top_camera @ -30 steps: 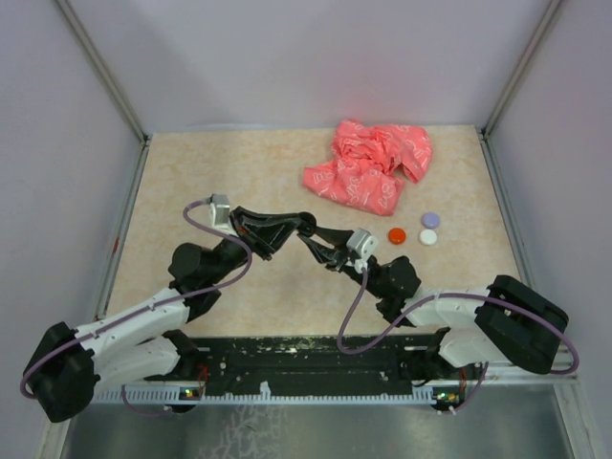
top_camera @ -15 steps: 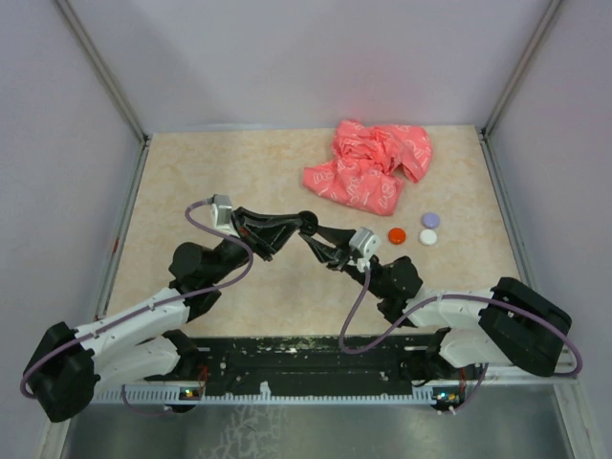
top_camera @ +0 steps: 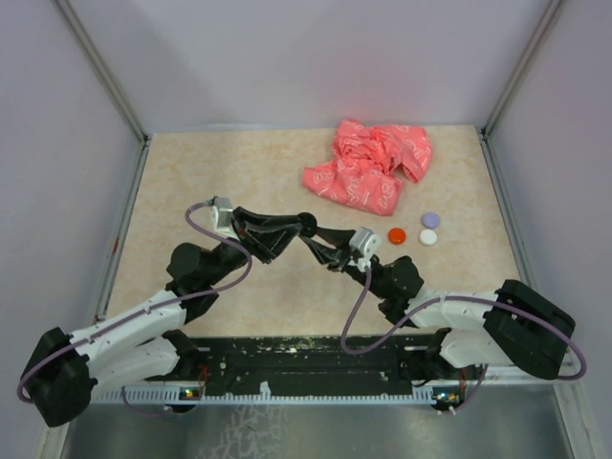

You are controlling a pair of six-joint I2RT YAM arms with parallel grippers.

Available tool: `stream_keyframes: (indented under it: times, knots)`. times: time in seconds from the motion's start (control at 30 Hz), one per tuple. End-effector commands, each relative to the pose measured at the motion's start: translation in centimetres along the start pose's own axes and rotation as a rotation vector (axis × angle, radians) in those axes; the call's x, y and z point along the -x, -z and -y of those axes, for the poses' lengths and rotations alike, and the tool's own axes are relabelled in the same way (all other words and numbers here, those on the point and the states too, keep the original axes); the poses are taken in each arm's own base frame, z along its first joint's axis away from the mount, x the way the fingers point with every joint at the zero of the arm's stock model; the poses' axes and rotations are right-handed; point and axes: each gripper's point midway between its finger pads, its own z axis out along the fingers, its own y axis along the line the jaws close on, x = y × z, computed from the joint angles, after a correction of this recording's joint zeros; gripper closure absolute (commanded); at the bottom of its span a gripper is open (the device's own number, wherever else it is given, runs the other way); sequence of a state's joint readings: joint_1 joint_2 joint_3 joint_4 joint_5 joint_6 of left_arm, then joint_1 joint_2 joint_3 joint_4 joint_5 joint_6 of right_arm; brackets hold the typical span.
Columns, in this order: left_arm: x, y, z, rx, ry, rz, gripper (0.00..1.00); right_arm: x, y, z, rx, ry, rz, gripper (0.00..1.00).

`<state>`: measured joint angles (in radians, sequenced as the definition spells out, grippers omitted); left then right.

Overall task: Insert the wireless bluetooth earbuds into the charging case
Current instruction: Place the earbud in the charging case, then close the charging case.

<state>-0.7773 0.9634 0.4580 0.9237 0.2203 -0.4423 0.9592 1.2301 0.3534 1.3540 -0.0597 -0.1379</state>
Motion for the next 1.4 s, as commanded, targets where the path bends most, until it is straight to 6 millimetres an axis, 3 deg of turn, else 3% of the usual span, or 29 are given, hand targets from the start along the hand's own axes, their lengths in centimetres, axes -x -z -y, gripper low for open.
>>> stream_keyframes:
  times: [0.0, 0.27, 0.43, 0.87, 1.37]
  knots:
    - [0.1, 0.1, 0.5, -0.014, -0.024, -0.028, 0.6, 3.9, -0.4, -0.5, 0.024, -0.013, 0.13, 1.0]
    - [0.1, 0.6, -0.1, 0.053, -0.046, -0.099, 0.5, 2.6, 0.2, -0.6, 0.023, -0.023, 0.073, 1.0]
    - [-0.4, 1.1, -0.6, 0.087, -0.052, -0.176, 0.36, 1.7, 0.8, -0.6, 0.033, -0.032, 0.025, 1.0]
    - [-1.4, 3.1, 2.4, -0.151, -0.007, -0.32, 0.02, 1.6, 1.6, -2.4, 0.223, -0.088, -0.016, 1.0]
    - [-2.1, 3.2, 3.9, -0.345, 0.146, -0.356, 0.03, 2.7, 0.5, -4.0, 0.318, -0.166, -0.003, 1.0]
